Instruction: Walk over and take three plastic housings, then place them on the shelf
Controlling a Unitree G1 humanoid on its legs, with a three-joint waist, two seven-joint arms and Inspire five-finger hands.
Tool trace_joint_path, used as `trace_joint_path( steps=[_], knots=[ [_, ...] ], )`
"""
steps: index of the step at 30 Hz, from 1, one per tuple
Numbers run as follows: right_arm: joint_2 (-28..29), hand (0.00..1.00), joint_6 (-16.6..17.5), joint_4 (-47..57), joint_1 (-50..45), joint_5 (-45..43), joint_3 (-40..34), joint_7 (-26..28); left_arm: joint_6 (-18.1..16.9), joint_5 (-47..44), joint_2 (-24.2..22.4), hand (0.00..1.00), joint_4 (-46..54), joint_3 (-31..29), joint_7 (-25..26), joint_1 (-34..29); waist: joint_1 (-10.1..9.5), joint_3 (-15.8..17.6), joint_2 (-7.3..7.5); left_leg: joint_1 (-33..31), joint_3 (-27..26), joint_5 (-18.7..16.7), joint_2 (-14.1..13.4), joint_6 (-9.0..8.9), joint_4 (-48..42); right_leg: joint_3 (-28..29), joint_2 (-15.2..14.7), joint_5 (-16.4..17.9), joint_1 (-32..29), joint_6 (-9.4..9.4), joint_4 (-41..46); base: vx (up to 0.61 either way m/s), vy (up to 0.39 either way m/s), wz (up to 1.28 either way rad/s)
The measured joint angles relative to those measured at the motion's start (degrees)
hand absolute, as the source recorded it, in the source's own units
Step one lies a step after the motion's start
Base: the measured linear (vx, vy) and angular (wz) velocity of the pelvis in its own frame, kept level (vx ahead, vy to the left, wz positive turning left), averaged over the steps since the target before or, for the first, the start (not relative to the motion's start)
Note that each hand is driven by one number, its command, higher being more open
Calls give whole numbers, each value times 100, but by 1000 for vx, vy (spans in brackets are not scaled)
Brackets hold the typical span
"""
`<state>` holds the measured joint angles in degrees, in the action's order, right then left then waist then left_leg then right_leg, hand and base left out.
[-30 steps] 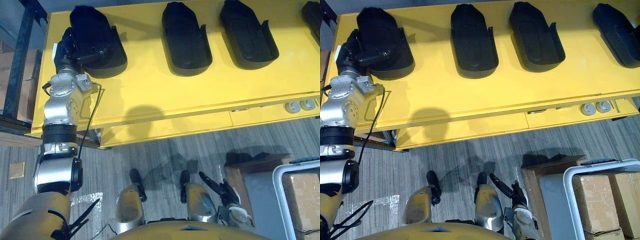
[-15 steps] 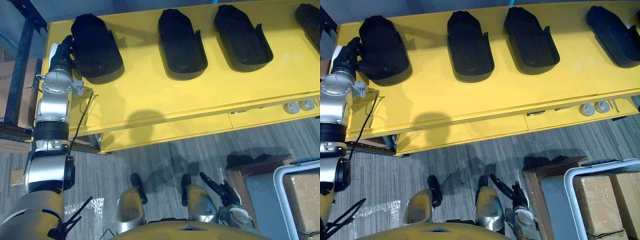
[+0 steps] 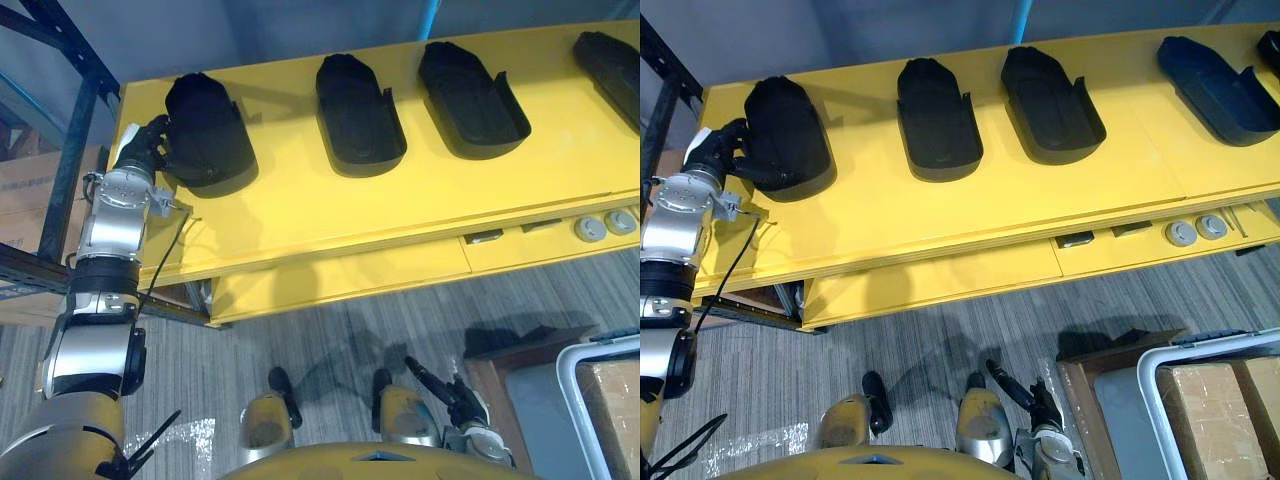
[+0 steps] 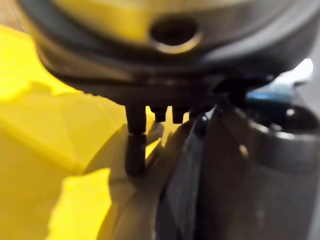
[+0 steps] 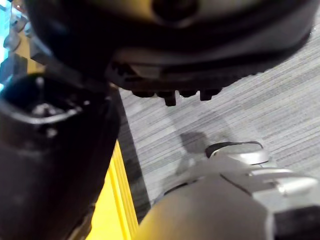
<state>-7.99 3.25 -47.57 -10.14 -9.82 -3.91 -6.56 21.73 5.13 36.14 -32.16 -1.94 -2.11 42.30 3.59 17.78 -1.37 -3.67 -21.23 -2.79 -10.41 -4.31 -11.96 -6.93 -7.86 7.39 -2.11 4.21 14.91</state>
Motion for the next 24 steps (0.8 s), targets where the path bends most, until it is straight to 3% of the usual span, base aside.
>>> trace_joint_path(
  steps=[2,5,7,12,17,20,24],
  knots=[
    [9,100,1,-16,-62,-2,-2,4,-3,-2,0,100,0,84,318,-31,-6,-83,8,23,3,17,6,-12,56,-23,2,1,29,0,-19,0,-6,2],
    [55,100,3,-66,-86,-17,-21,3,-126,-27,3,100,5,99,1200,-33,-17,-176,35,105,19,91,35,-18,166,-50,-2,0,64,1,-37,19,-11,5],
    [121,100,4,-78,-149,-77,-115,5,-382,-70,14,100,117,100,1842,-127,-29,-265,47,236,47,108,55,-23,233,-92,0,0,226,1,-126,14,-5,5],
    [154,100,2,-144,-279,-194,-116,-5,-1178,-290,17,100,846,221,2620,-565,-60,-584,72,416,72,113,88,-33,350,-158,-7,-12,467,16,-300,16,5,4],
    [199,100,-6,-182,-383,-191,-174,-11,-1978,-730,-31,100,1696,427,2956,-728,-63,-827,90,641,55,204,149,-63,651,-201,-12,-49,687,54,-492,-7,2,2],
    [228,100,-11,-193,-463,-190,-268,-7,-2171,-806,-93,100,2177,423,2949,-961,-39,-983,60,725,21,259,184,-76,808,-198,-11,-105,748,61,-619,30,8,-3],
    [310,100,-31,-248,-530,-189,-504,-3,-2187,-1013,-578,100,2851,324,2882,-1544,-41,-1141,23,836,-23,276,208,-87,925,-188,-6,-145,846,54,-748,33,11,-3]
  ],
)
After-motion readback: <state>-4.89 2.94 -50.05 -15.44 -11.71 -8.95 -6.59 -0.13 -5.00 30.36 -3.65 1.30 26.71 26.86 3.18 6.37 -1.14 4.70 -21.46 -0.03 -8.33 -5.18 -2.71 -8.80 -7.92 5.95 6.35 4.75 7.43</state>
